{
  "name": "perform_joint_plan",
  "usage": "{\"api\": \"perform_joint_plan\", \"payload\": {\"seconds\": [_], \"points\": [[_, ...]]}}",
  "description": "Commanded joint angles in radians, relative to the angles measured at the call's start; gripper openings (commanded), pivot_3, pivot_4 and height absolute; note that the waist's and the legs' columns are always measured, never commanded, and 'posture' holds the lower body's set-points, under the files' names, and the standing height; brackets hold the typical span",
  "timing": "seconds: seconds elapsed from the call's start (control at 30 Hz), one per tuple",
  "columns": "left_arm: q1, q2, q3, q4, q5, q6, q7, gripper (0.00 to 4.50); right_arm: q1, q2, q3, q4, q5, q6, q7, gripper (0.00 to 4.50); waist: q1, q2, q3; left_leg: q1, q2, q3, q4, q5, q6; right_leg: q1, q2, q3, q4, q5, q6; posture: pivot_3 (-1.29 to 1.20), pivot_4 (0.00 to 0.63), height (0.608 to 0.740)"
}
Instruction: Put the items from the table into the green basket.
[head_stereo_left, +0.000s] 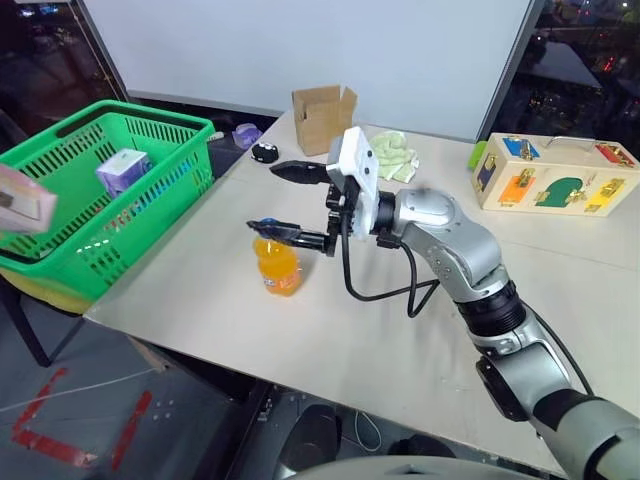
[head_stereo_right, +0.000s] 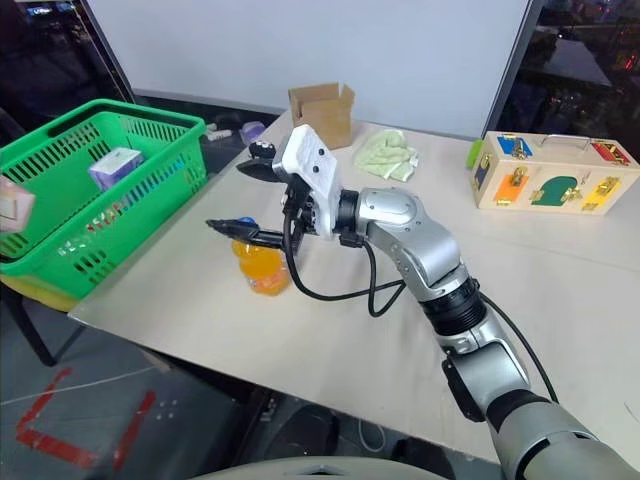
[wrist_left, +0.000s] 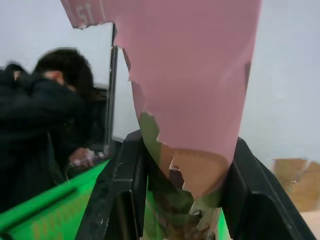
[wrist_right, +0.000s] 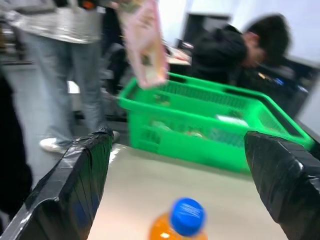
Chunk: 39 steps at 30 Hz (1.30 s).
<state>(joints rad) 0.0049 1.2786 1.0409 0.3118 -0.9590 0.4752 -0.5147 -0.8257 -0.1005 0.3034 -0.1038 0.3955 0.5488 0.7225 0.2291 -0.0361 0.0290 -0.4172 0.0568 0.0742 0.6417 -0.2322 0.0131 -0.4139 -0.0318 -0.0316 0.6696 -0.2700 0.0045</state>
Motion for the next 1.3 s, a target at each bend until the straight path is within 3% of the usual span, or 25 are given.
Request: {"api": "perform_joint_plan", "payload": {"seconds": [0.03, 0.2, 0.43, 0.6, 1.03, 1.13, 1.23, 1.27, 1.3], "points": [[-0.166, 0.095, -0.168, 0.242, 0.128, -0.119, -0.164, 1.82, -0.053, 0.01, -0.039, -0.072, 0.009, 0.075, -0.062, 4.45, -0.004, 0.0, 0.0, 0.0, 0.0, 0.0, -0.001, 0.0, 0.0, 0.0, -0.001, -0.002, -0.001, 0.0, 0.0, 0.31, 0.0, 0.74], [-0.471, 0.13, -0.444, 0.547, 0.333, -0.256, -0.286, 1.82, -0.103, 0.002, -0.088, -0.155, 0.073, 0.19, -0.094, 4.45, -0.028, -0.002, -0.001, -0.006, -0.001, -0.001, -0.001, 0.0, 0.0, -0.001, 0.001, -0.007, -0.005, 0.002, 0.003, 0.27, 0.0, 0.74], [-0.685, 0.122, -0.589, 0.805, 0.53, -0.391, -0.316, 1.82, -0.145, -0.032, -0.138, -0.197, 0.146, 0.289, -0.099, 4.45, -0.086, -0.007, -0.003, -0.014, -0.001, -0.003, 0.002, 0.003, 0.005, -0.006, 0.002, -0.009, -0.004, 0.003, 0.003, 0.22, 0.0, 0.74], [-0.724, 0.093, -0.597, 0.873, 0.572, -0.404, -0.353, 1.82, -0.133, -0.072, -0.12, -0.2, 0.139, 0.293, -0.084, 4.45, -0.119, -0.007, -0.003, -0.014, 0.0, -0.003, 0.007, 0.003, 0.006, -0.006, 0.001, -0.009, 0.002, 0.003, 0.003, 0.21, 0.0, 0.74], [-0.604, 0.049, -0.596, 0.921, 0.667, -0.453, -0.301, 1.82, -0.135, -0.18, -0.072, -0.222, 0.145, 0.319, 0.004, 4.45, -0.162, -0.007, -0.003, -0.012, 0.002, -0.004, 0.011, 0.003, 0.006, -0.007, -0.003, -0.008, 0.009, 0.003, 0.003, 0.19, 0.0, 0.74], [-0.593, 0.047, -0.583, 0.905, 0.654, -0.465, -0.327, 2.63, -0.141, -0.181, -0.082, -0.223, 0.155, 0.321, 0.011, 4.5, -0.162, -0.007, -0.003, -0.012, 0.002, -0.004, 0.011, 0.003, 0.006, -0.007, -0.003, -0.008, 0.009, 0.003, 0.003, 0.18, 0.0, 0.74], [-0.581, 0.046, -0.552, 0.894, 0.637, -0.492, -0.312, 4.16, -0.14, -0.181, -0.093, -0.225, 0.16, 0.322, 0.008, 4.5, -0.163, -0.007, -0.003, -0.012, 0.002, -0.003, 0.011, 0.003, 0.006, -0.007, -0.003, -0.008, 0.009, 0.003, 0.003, 0.18, 0.0, 0.74], [-0.577, 0.046, -0.542, 0.89, 0.631, -0.492, -0.316, 4.47, -0.138, -0.18, -0.098, -0.226, 0.163, 0.323, 0.006, 4.5, -0.164, -0.007, -0.003, -0.012, 0.002, -0.003, 0.011, 0.003, 0.006, -0.007, -0.004, -0.008, 0.009, 0.003, 0.003, 0.18, 0.0, 0.74], [-0.561, 0.045, -0.523, 0.881, 0.621, -0.494, -0.317, 4.47, -0.135, -0.177, -0.103, -0.226, 0.165, 0.319, 0.004, 4.5, -0.164, -0.007, -0.003, -0.012, 0.002, -0.003, 0.011, 0.003, 0.006, -0.007, -0.004, -0.007, 0.009, 0.003, 0.003, 0.18, 0.0, 0.74]]}}
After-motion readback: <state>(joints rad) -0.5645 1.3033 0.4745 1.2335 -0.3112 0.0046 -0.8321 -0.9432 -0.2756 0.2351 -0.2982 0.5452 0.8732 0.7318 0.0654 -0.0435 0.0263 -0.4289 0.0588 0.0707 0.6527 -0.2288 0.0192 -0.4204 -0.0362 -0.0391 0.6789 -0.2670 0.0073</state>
